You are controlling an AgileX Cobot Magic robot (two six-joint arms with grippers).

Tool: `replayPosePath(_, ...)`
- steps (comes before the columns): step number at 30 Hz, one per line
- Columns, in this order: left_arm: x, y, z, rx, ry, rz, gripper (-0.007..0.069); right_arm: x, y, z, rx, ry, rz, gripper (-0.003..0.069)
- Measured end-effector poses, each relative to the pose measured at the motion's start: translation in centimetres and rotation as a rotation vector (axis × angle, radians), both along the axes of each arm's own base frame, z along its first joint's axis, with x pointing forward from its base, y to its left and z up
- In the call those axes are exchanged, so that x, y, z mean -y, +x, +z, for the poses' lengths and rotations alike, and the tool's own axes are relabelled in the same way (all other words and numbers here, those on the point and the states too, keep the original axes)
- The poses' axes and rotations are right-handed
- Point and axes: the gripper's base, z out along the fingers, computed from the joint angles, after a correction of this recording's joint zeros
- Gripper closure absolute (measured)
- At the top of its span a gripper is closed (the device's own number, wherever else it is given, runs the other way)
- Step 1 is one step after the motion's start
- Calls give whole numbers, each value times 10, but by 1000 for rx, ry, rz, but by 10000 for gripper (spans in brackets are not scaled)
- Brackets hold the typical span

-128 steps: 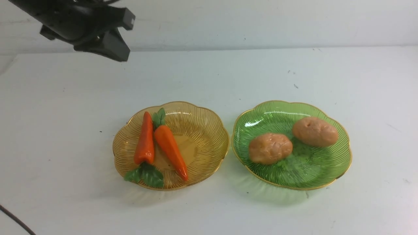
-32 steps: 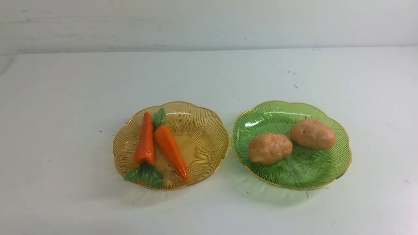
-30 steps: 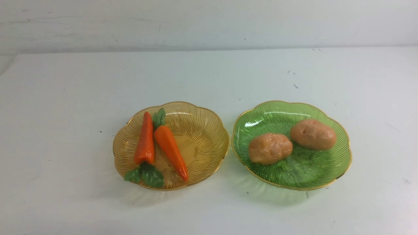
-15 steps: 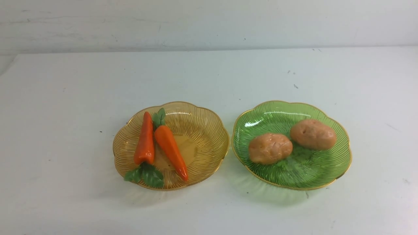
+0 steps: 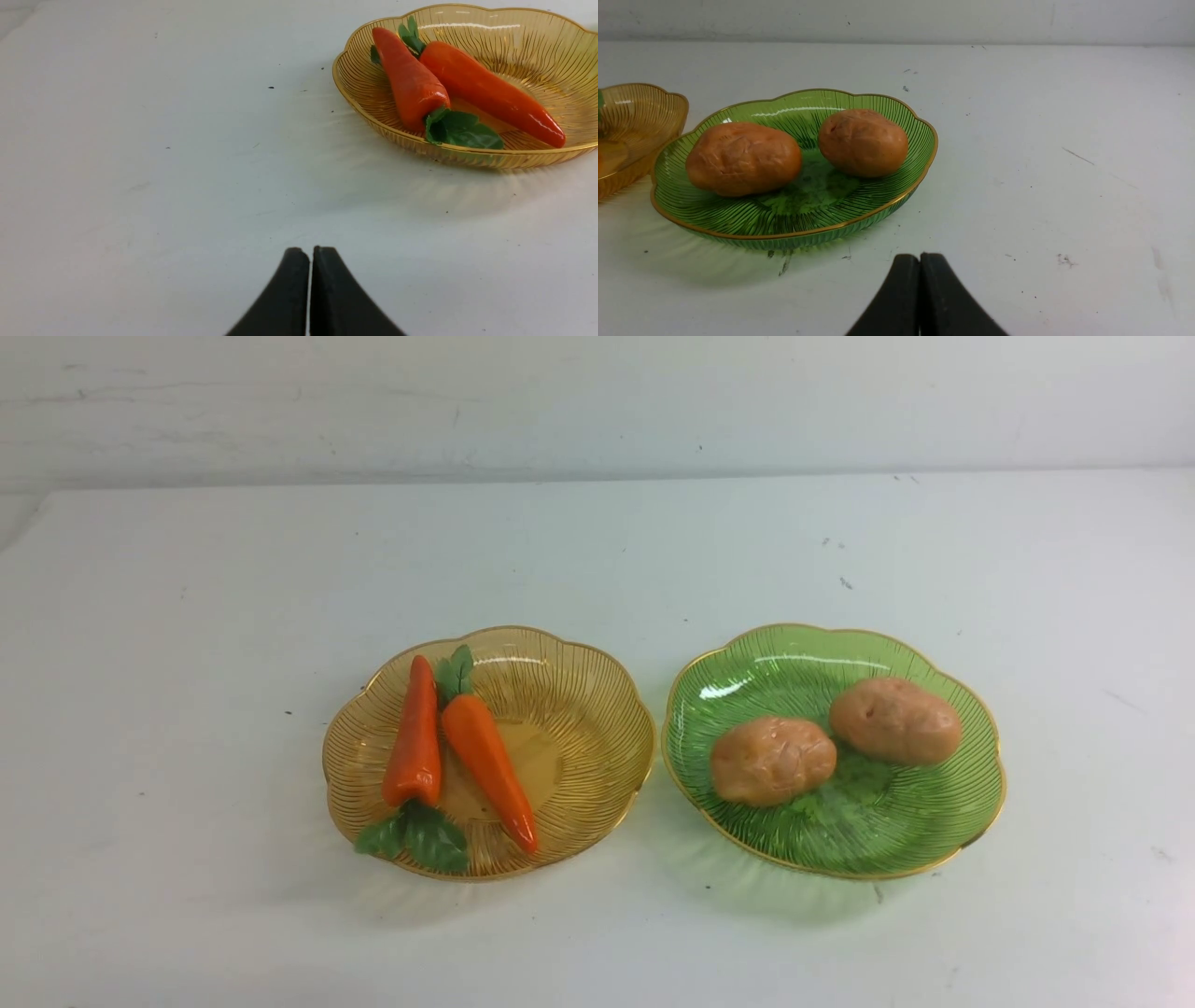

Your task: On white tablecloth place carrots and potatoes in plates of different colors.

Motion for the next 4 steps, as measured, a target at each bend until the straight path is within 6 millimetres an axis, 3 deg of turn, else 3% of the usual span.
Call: replayPosePath(4, 0, 0, 0, 0, 0, 0, 628, 0, 0, 0, 0, 0, 0, 674)
